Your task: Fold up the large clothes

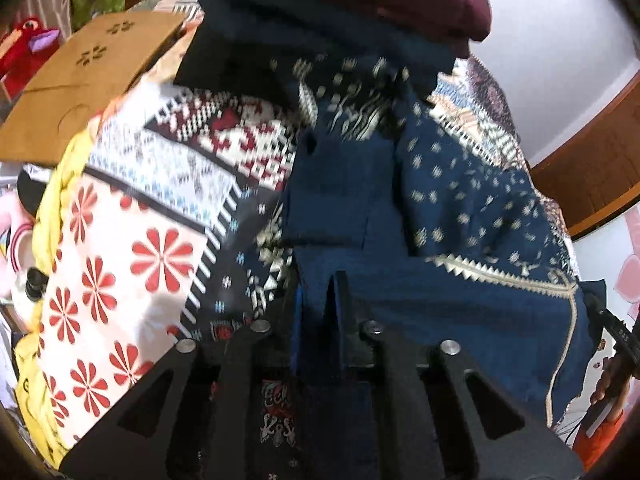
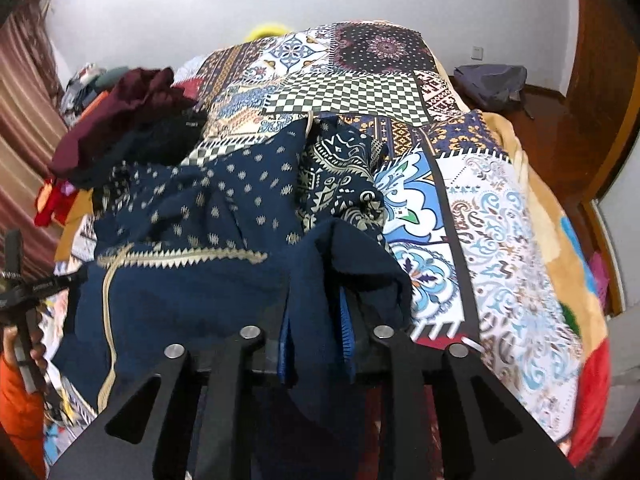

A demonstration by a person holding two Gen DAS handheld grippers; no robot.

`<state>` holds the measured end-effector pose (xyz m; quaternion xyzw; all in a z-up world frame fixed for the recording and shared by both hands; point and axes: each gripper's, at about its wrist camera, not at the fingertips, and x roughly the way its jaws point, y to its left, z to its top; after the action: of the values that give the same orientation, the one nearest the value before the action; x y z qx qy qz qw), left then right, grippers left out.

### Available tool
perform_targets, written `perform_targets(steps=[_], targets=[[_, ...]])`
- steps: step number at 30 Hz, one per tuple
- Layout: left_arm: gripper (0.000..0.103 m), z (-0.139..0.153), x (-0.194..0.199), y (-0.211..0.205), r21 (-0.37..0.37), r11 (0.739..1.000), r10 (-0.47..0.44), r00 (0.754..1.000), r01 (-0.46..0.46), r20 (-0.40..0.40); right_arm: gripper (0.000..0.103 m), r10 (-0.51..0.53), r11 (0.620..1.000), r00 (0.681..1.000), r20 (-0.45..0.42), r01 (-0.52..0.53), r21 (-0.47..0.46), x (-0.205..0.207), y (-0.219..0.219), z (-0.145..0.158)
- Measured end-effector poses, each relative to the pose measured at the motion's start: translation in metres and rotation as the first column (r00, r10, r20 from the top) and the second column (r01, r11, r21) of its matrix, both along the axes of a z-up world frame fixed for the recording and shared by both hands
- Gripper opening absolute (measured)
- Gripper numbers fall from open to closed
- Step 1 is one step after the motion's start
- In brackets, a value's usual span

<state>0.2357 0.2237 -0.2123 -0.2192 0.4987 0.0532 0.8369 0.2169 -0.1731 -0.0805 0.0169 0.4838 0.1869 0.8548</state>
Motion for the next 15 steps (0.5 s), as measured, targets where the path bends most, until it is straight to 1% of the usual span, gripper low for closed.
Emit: perform_targets(steps=[2,4,5,6,7,9,11,13,15], targets=[[0.022,0.004,-0.005,-0.002,0.015,1.000,-0.013,1.000,0.013,-0.002,0.029,0.004,0.999,1.000,0.016,-0.003,-0.035,-0.006,-0.002,0.007],[0.037,0.013,-0.013,-0.005,0.028,0.999,-0.027,1.000,0.027,0.006,0.040,0.009,0.999,0.999,0.043,-0.006,-0.054,-0.014,-0.004,0.013],[0.039,0.017,-0.017,-0.006,0.032,0.999,-0.035,0.999,0.034,0.014,0.045,0.008,0.998,0.999,0.052,-0.004,-0.061,-0.018,-0.006,0.016],[0.044,0.022,-0.021,-0.008,0.038,0.998,-0.043,0.999,0.042,0.023,0.052,0.002,0.998,0.998,0.059,0.002,-0.066,-0.020,-0.008,0.018],[0.049,0.026,-0.026,-0.009,0.040,0.998,-0.052,0.998,0.051,0.028,0.055,-0.002,0.998,0.998,0.063,0.006,-0.067,-0.024,-0.010,0.018],[0.052,0.030,-0.035,-0.012,0.028,0.998,-0.066,0.997,0.065,0.033,0.056,-0.006,0.999,0.998,0.058,0.009,-0.054,-0.030,-0.014,0.017],[0.054,0.031,-0.044,-0.015,0.005,0.997,-0.076,0.997,0.075,0.031,0.056,-0.009,0.999,1.000,0.023,0.010,-0.037,-0.034,-0.017,0.012],[0.055,0.025,-0.051,-0.017,-0.028,0.996,-0.086,0.996,0.086,0.018,0.056,-0.001,1.000,1.000,-0.029,0.001,-0.009,-0.038,-0.018,0.001],[0.055,0.018,-0.058,-0.021,-0.060,0.994,-0.091,0.996,0.091,0.000,0.057,0.005,1.000,0.998,-0.056,-0.005,0.002,-0.043,-0.017,-0.006]])
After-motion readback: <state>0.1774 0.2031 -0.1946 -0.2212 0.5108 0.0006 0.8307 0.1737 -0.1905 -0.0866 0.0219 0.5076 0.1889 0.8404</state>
